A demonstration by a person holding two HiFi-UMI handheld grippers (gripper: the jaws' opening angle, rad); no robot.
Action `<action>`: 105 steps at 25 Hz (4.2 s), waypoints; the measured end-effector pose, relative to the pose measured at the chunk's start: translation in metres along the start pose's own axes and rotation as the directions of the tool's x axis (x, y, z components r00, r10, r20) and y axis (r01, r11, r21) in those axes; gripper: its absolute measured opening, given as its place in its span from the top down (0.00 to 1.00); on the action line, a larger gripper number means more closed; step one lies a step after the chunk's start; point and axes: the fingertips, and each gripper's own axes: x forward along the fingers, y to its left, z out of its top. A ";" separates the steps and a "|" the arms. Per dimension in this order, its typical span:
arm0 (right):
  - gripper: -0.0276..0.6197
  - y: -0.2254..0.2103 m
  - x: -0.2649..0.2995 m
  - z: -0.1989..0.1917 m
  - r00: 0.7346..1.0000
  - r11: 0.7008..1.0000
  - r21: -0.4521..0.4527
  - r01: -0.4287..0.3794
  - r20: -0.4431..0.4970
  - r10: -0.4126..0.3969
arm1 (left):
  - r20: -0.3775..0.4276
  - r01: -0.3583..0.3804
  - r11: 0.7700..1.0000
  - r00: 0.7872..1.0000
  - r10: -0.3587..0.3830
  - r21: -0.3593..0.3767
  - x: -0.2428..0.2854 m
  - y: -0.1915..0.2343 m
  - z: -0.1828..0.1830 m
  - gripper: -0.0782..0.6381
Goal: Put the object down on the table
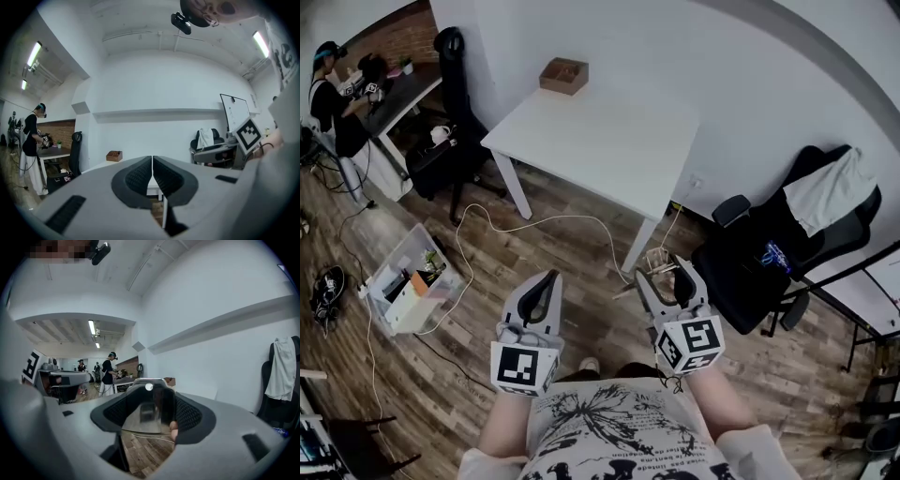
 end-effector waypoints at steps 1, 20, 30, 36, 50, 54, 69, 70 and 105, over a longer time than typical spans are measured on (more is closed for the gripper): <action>0.52 0.004 0.010 0.001 1.000 1.000 0.002 0.000 -0.005 0.000 | 0.001 0.001 1.000 1.000 -0.001 0.004 0.003 0.010 -0.003 0.87; 0.52 -0.060 0.260 0.025 0.998 0.998 -0.006 -0.057 -0.012 0.056 | 0.005 -0.078 0.997 0.997 0.078 0.011 0.198 0.152 -0.005 0.87; 0.52 -0.138 0.367 0.040 1.000 1.000 0.025 0.003 -0.031 -0.002 | 0.015 -0.056 0.998 0.998 0.056 0.015 0.325 0.197 0.008 0.87; 0.52 -0.166 0.409 0.024 0.993 0.996 0.056 0.072 -0.094 -0.067 | -0.007 -0.002 1.000 1.000 0.002 0.002 0.382 0.220 -0.004 0.87; 0.52 -0.229 0.509 0.013 0.923 0.922 0.132 0.364 -0.182 -0.339 | -0.032 0.319 0.948 0.948 -0.318 0.014 0.546 0.277 -0.014 0.87; 0.52 -0.239 0.532 -0.003 0.886 0.888 0.141 0.437 -0.237 -0.399 | -0.051 0.410 0.912 0.912 -0.408 0.029 0.579 0.287 -0.031 0.87; 0.52 -0.268 0.579 -0.140 0.716 0.804 0.120 0.582 -0.544 -0.438 | -0.179 0.553 0.830 0.812 -0.555 -0.068 0.632 0.304 -0.112 0.87; 0.52 -0.270 0.580 -0.149 0.703 0.800 0.117 0.589 -0.562 -0.436 | -0.188 0.555 0.829 0.808 -0.558 -0.074 0.634 0.304 -0.118 0.87; 0.53 -0.278 0.579 -0.133 0.644 0.750 0.111 0.652 -0.603 -0.471 | -0.152 0.579 0.815 0.803 -0.576 -0.029 0.642 0.310 -0.136 0.87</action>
